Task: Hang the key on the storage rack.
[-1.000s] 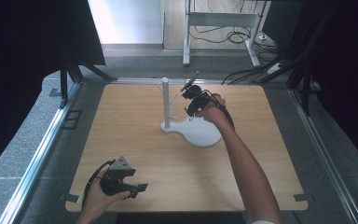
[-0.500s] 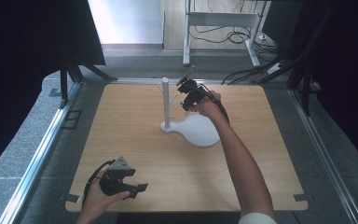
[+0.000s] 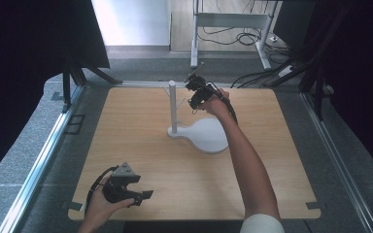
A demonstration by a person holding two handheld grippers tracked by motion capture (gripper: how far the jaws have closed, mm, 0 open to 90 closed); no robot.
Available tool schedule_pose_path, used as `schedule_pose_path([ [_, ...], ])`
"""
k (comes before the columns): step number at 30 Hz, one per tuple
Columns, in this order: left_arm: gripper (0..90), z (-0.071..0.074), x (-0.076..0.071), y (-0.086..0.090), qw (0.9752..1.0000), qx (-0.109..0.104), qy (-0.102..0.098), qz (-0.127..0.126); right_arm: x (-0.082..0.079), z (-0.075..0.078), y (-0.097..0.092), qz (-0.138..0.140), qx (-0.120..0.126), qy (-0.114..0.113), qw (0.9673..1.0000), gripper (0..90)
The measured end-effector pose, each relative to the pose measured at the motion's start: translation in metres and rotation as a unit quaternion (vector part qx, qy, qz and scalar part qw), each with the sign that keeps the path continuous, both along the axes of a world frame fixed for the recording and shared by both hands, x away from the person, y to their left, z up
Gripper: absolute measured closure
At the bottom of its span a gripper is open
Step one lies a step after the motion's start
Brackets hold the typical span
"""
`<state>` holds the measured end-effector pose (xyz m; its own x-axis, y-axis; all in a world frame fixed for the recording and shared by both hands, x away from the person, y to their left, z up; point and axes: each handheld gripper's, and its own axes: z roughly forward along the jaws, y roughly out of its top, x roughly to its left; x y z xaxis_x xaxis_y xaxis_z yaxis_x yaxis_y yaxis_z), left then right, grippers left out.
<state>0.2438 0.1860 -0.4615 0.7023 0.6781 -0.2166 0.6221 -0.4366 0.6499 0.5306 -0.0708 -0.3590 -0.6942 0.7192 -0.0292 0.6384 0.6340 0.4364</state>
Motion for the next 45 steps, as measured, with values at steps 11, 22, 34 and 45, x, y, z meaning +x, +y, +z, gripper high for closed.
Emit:
schedule_pose_path([
  [11, 23.3, 0.000, 0.000, 0.000, 1.0000, -0.001, -0.001, -0.001, 0.004, 0.006, 0.009, -0.001, 0.005, -0.008, 1.0000, 84.0],
  [22, 23.4, 0.000, 0.000, 0.000, 1.0000, 0.000, 0.000, 0.000, -0.001, 0.013, 0.015, 0.005, 0.009, -0.016, 0.9998, 84.0],
  [34, 23.5, -0.001, 0.000, -0.001, 1.0000, 0.003, 0.003, -0.004, -0.006, 0.010, 0.021, 0.012, 0.011, -0.013, 0.9998, 79.6],
  [45, 23.6, -0.004, 0.001, -0.005, 0.9999, 0.008, 0.007, -0.010, -0.027, 0.013, 0.012, 0.024, 0.027, -0.021, 0.9991, 65.4],
])
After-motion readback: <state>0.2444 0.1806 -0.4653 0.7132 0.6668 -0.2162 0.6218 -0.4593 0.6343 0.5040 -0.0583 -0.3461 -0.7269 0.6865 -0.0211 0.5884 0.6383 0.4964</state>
